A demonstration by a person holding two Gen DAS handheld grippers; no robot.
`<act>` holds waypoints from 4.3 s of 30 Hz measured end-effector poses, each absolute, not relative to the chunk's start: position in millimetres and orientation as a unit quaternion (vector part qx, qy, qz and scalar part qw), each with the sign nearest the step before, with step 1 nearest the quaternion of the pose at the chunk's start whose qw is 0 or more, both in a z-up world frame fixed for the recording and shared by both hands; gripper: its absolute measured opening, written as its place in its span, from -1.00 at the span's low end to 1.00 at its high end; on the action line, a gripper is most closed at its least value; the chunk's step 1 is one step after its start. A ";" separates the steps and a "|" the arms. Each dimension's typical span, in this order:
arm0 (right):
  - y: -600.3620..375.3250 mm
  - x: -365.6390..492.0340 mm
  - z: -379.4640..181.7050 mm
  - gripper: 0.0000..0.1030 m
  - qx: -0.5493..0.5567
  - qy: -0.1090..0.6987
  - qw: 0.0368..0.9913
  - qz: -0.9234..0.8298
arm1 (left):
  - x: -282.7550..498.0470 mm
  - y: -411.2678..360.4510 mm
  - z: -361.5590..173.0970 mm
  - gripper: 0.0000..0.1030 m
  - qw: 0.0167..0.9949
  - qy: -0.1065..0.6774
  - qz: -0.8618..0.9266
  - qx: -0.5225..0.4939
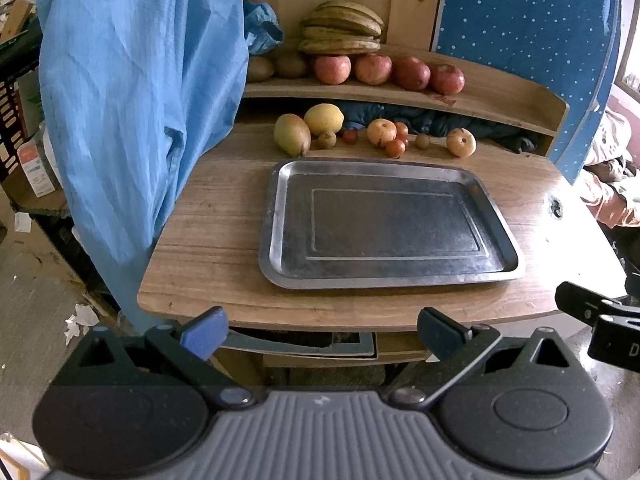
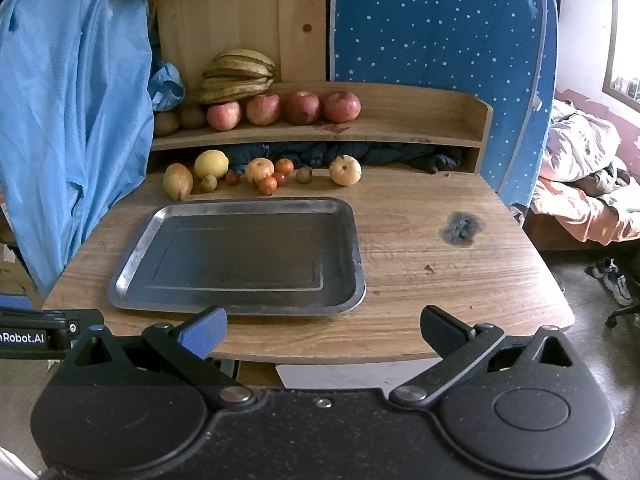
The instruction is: Organize fruits
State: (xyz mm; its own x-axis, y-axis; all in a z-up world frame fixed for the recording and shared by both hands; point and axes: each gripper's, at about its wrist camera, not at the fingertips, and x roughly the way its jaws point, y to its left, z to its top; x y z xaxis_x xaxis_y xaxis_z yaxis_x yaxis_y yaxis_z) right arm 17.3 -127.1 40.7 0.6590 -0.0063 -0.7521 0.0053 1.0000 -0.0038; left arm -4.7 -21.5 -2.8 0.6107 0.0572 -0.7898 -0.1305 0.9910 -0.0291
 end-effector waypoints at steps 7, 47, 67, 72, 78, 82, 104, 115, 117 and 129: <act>-139.8 17.4 35.4 0.99 -0.008 0.422 0.906 0.016 | -1.5 -33.2 -4.5 0.99 0.893 0.443 0.068 -0.050; -174.0 149.4 22.5 0.99 -0.026 0.425 0.900 0.091 | 144.5 -18.3 10.2 0.99 0.878 0.455 0.145 -0.024; -100.5 240.6 -5.8 0.99 -0.021 0.432 0.899 0.077 | 271.0 52.6 -45.2 0.99 0.872 0.487 0.052 -0.006; -88.0 261.9 -19.8 0.95 -0.032 0.435 0.896 0.086 | 289.0 60.7 -53.5 0.99 0.867 0.495 0.049 -0.008; -80.0 297.1 -43.4 0.79 -0.016 0.456 0.885 0.095 | 307.9 64.3 -63.9 0.99 0.863 0.503 0.041 -0.014; -76.5 314.9 -58.7 0.67 -0.012 0.470 0.877 0.101 | 315.8 65.1 -72.1 0.99 0.862 0.506 0.033 -0.023; -64.3 349.5 -98.1 -0.13 0.022 0.508 0.857 0.078 | 331.3 85.6 -85.0 0.60 0.854 0.516 0.032 -0.057; -60.0 352.3 -100.9 -0.26 0.024 0.506 0.860 0.067 | 336.3 93.1 -91.5 0.41 0.845 0.529 0.030 -0.073; -59.3 351.9 -101.1 -0.32 0.022 0.505 0.861 0.064 | 336.4 93.4 -92.2 0.30 0.844 0.530 0.027 -0.076; -56.9 351.4 -98.8 -0.41 0.026 0.510 0.857 0.062 | 333.3 102.8 -95.8 0.12 0.844 0.526 0.023 -0.106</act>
State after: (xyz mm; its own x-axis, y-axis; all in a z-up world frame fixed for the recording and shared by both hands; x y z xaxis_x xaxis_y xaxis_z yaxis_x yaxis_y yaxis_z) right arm 351.4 -56.9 -98.8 0.4718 0.1329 -0.8716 -0.0793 0.9910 0.1081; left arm 333.3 102.8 -95.8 0.4464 -0.0723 -0.8919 -0.1501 0.9766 -0.1543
